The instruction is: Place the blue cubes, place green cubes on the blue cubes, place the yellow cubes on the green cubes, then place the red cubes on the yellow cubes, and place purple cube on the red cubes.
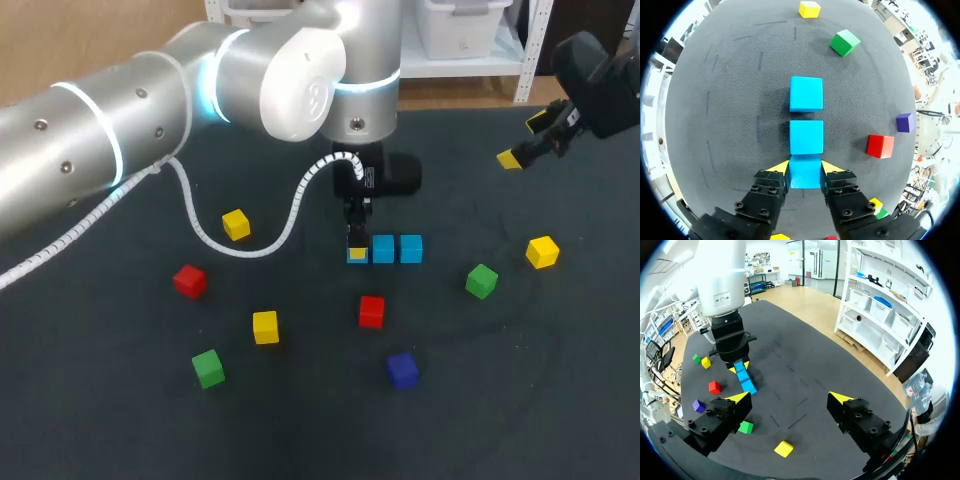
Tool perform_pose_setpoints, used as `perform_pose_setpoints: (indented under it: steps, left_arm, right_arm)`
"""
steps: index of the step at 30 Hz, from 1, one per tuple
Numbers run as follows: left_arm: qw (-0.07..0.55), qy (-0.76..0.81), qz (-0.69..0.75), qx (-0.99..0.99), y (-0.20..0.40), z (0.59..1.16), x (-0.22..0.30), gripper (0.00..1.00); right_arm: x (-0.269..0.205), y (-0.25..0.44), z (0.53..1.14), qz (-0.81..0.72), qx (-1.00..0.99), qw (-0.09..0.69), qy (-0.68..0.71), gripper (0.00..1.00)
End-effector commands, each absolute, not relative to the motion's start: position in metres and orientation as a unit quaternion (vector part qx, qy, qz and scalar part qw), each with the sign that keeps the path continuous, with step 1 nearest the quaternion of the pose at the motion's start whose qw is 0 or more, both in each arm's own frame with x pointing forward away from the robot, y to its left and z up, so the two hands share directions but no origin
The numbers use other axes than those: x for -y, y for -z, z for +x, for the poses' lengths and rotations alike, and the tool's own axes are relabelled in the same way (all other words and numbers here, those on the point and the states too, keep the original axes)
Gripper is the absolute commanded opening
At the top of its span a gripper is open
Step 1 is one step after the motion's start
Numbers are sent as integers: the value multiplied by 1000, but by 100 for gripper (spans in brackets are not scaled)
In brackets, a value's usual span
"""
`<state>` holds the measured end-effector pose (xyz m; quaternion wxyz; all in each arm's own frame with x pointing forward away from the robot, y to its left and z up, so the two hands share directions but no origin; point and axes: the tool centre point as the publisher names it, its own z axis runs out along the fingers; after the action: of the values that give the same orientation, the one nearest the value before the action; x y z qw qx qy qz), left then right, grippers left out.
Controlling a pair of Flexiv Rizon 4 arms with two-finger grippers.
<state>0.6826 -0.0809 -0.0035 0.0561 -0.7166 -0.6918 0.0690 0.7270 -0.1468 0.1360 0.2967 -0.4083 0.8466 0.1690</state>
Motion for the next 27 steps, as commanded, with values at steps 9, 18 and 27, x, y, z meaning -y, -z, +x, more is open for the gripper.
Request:
perform_pose_setpoints:
  steps: [9,18,27]
  left_arm:
    - [58,-71,-714,694,2,685,81,100]
    - [24,-60,-673,737,-19,698,53,100]
    - [-9,-47,-613,788,-36,688,15,100]
  right_arm:
    - [147,-135,728,-409,-846,297,-171,100]
    - [147,-135,728,-409,-846,297,-171,100]
    - [147,-135,728,-409,-846,297,-171,100]
